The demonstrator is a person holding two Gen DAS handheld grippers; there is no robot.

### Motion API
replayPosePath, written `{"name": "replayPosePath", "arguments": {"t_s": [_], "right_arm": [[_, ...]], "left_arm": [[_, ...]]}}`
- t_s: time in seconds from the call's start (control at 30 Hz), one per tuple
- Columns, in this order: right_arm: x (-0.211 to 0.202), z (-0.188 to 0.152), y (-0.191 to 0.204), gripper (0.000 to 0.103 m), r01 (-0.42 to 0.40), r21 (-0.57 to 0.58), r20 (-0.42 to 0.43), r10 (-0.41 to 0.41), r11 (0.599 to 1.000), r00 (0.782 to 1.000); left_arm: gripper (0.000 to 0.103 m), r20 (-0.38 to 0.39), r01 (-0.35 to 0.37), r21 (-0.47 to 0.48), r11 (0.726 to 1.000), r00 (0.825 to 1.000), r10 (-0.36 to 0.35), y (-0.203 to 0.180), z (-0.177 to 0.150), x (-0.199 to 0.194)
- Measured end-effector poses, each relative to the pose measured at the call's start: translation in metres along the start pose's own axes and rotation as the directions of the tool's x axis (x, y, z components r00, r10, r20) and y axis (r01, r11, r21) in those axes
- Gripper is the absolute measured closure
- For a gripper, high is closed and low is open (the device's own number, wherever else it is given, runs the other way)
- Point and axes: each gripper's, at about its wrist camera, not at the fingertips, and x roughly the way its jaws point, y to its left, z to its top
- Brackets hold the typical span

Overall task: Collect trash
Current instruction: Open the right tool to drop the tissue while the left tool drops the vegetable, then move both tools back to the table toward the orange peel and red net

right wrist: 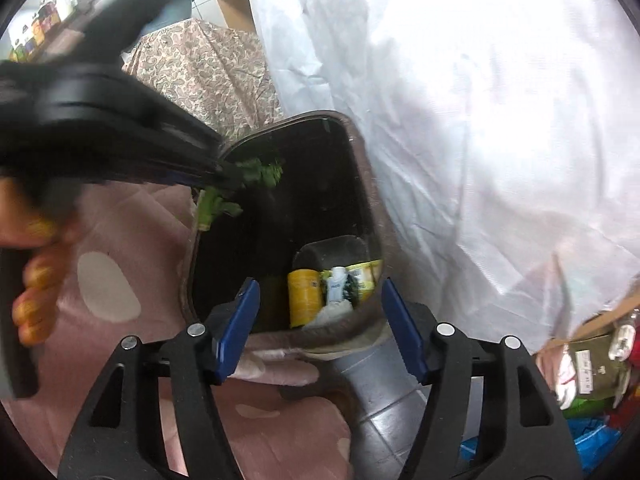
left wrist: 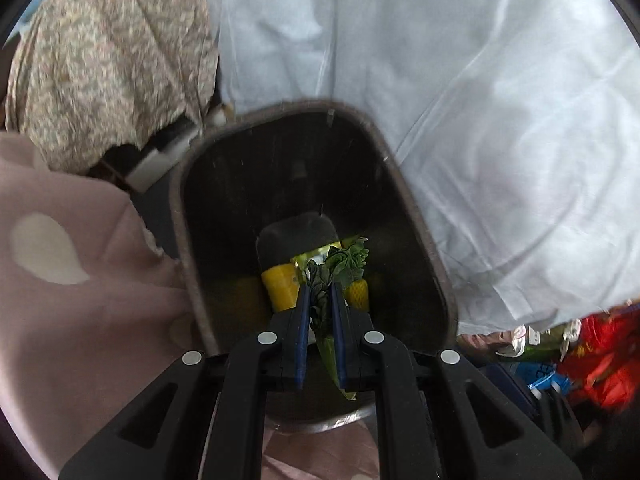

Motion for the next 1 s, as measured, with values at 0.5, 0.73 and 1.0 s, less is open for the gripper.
{"name": "replayPosePath", "arguments": {"t_s": [0.5, 0.73, 1.0], "right_arm": [[-0.009, -0.025, -0.025, 0.033, 0.041, 0.047, -0.012, -0.040, 0.998, 0.999], [-0.016, -0.027, -0.026, 0.029, 0.039, 0.068, 0.000, -0.039, 0.997, 0.999], [-0.042, -0.030, -0.019, 0.028, 0.038, 0.057, 0.046, -0.041, 0.998, 0.998]], "left_arm": [[0.073, -0.075, -0.126, 0.096, 0.987, 0.988, 0.134, -0.020, -0.003, 0.055], [0.044, 0.005, -0.128, 0.111, 0.986, 0.992, 0.128, -0.033, -0.001, 0.025], [0.030, 0.207, -0.056, 0.141, 0.988, 0.978, 0.026, -0.029, -0.011, -0.064]]}}
